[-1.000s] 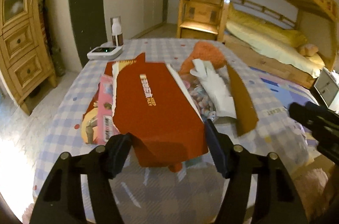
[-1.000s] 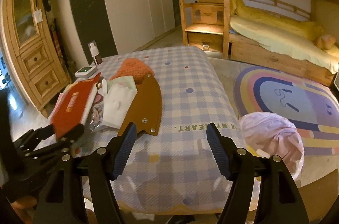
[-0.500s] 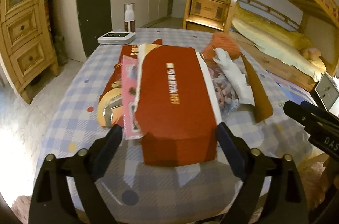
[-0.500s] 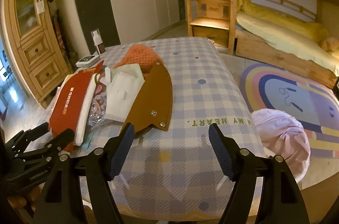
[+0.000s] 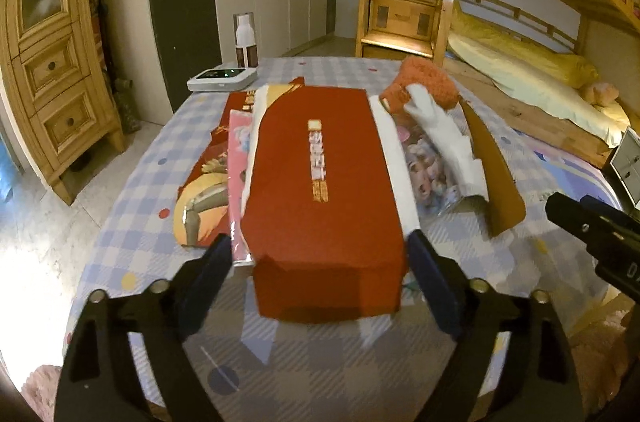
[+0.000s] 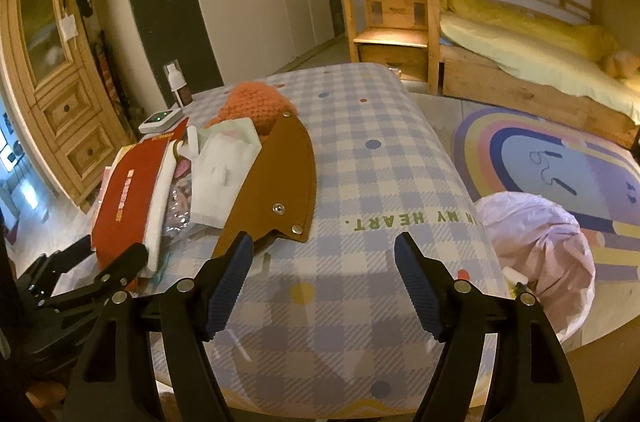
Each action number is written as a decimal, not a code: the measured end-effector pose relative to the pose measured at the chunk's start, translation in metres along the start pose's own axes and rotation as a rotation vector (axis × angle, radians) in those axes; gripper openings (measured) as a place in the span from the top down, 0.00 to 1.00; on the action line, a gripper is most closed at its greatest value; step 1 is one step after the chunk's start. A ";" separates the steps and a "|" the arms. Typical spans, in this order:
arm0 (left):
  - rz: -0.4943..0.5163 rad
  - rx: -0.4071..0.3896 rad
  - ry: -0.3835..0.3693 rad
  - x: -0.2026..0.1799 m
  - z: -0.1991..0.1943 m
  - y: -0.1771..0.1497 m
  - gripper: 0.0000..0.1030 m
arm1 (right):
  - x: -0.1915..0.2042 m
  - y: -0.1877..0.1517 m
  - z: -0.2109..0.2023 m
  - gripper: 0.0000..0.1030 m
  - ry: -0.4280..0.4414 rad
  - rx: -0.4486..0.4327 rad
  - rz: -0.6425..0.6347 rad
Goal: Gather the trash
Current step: 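Lower the left tool onto the red box and close on it, then grasp the brown triangular cardboard with the right tool while the left tool holds the red box, then carry the red box and brown cardboard over to the white trash bag, then open both tools to drop the box and cardboard into the bag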
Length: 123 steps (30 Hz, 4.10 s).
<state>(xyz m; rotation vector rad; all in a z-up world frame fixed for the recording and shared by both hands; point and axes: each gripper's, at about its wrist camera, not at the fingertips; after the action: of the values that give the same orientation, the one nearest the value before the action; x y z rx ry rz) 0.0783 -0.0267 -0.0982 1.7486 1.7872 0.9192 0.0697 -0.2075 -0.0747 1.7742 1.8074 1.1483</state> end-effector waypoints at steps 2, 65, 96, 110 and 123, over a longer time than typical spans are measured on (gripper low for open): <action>0.014 0.000 0.009 -0.001 0.001 -0.002 0.28 | -0.001 0.000 0.000 0.29 0.003 0.001 0.004; 0.073 -0.209 -0.347 -0.028 -0.071 0.030 0.39 | -0.011 0.022 -0.049 0.50 -0.062 -0.045 -0.063; 0.369 -0.093 -0.638 -0.298 -0.048 0.053 0.21 | -0.239 -0.008 -0.102 0.47 -0.317 -0.117 0.294; 0.275 -0.103 -0.589 -0.239 -0.057 0.054 0.20 | -0.217 -0.018 -0.125 0.44 -0.269 -0.141 0.360; 0.207 -0.175 -0.453 -0.136 -0.100 0.043 0.19 | -0.115 -0.001 -0.142 0.44 -0.205 -0.149 0.164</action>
<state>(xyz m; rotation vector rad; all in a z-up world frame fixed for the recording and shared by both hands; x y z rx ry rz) 0.0437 -0.1768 -0.0168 1.8688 1.2222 0.6622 -0.0187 -0.3582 -0.0213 1.9025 1.4451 1.0850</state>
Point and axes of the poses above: each gripper's, at about its wrist camera, not at the fingertips, and z roughly the way its jaws point, x to its left, y to its top, and after that the axes turned 10 degrees about y, right-handed
